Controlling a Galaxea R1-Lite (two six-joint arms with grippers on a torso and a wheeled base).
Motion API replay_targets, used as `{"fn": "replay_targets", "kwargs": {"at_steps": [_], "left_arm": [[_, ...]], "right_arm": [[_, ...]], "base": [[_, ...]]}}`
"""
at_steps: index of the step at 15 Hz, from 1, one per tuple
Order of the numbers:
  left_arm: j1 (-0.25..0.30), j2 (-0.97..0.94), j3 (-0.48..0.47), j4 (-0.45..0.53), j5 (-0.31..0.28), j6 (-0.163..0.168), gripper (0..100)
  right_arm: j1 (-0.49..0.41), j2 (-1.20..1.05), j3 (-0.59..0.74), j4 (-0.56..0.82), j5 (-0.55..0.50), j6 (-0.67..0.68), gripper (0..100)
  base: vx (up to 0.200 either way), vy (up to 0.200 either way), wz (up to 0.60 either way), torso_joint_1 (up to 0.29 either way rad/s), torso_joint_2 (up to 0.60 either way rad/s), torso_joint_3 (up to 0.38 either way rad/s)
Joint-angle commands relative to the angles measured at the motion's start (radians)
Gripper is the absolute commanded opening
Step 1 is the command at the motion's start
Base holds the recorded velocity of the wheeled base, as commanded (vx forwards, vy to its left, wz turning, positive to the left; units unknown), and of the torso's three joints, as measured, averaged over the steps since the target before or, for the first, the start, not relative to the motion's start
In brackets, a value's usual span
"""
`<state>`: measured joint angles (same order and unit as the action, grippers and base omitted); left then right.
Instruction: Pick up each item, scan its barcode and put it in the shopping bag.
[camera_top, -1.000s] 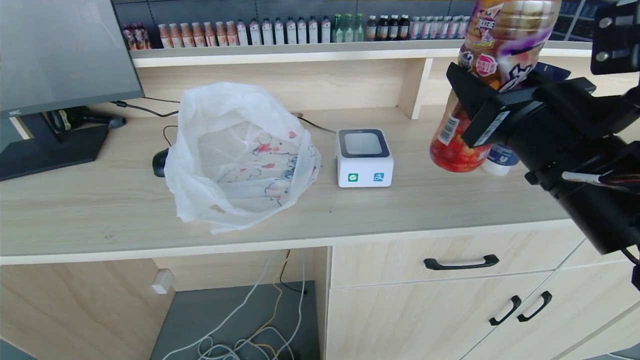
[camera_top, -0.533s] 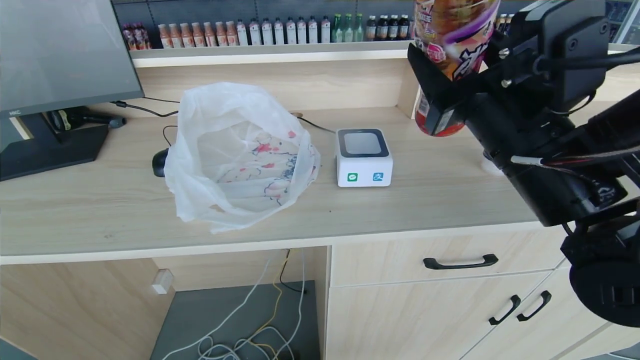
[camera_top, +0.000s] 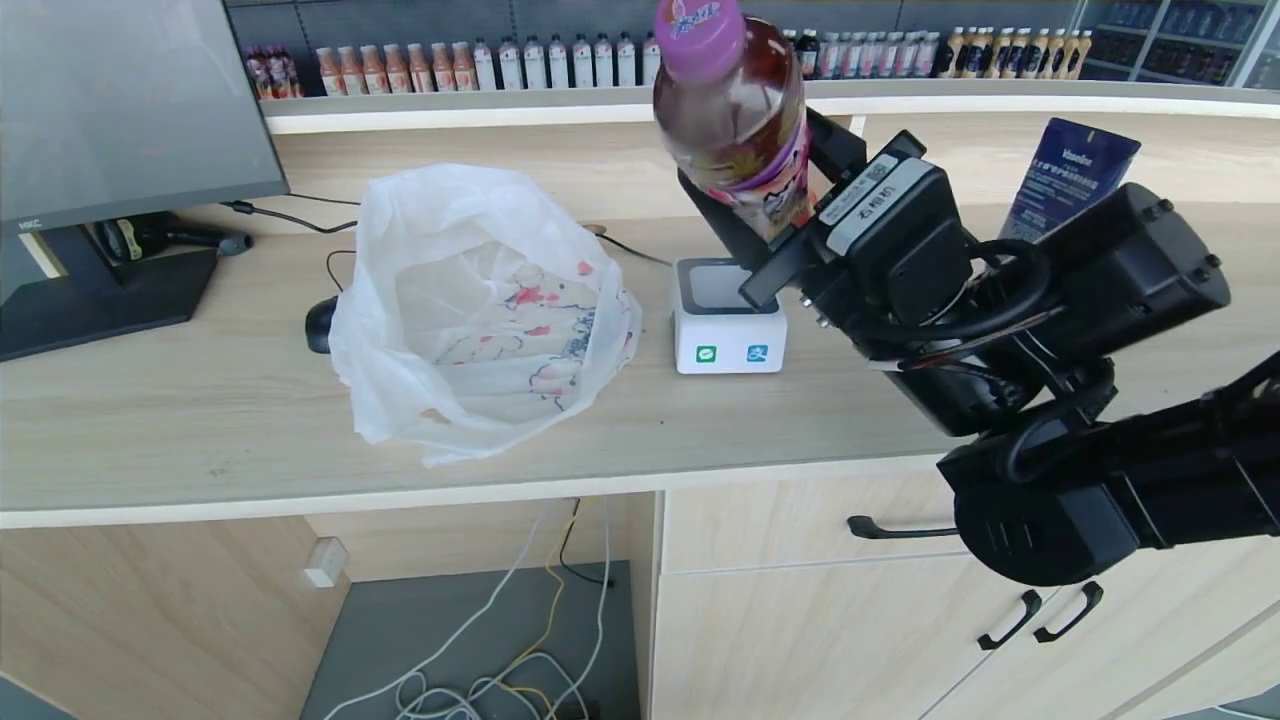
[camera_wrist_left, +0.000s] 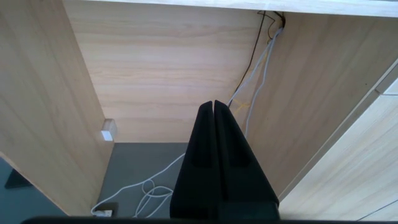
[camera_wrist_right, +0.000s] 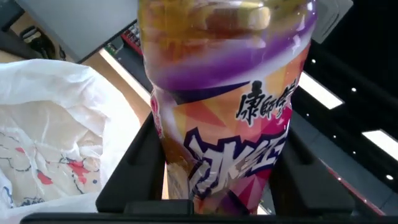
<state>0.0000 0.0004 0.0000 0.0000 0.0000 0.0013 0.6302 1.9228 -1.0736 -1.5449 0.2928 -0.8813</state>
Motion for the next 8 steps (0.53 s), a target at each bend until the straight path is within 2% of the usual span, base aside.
{"fn": "replay_targets", "kwargs": {"at_steps": [1,5,8], "left_arm": [[0.0,0.0,0.0,0.0,0.0,-0.001,0],[0.0,0.0,0.0,0.0,0.0,0.0,0],[0.0,0.0,0.0,0.0,0.0,0.0,0]], "right_arm": [[-0.018,0.035,-0.006,0.002,0.031,-0.019,0],[-0.024,0.067,-0.002,0.002,0.141,-0.127,0],[-0.033,0.084,0.001,0.002,0.181,-0.165,0]], "base": [[0.0,0.0,0.0,0.0,0.0,0.0],[0.0,0.0,0.0,0.0,0.0,0.0],[0.0,0.0,0.0,0.0,0.0,0.0]]}}
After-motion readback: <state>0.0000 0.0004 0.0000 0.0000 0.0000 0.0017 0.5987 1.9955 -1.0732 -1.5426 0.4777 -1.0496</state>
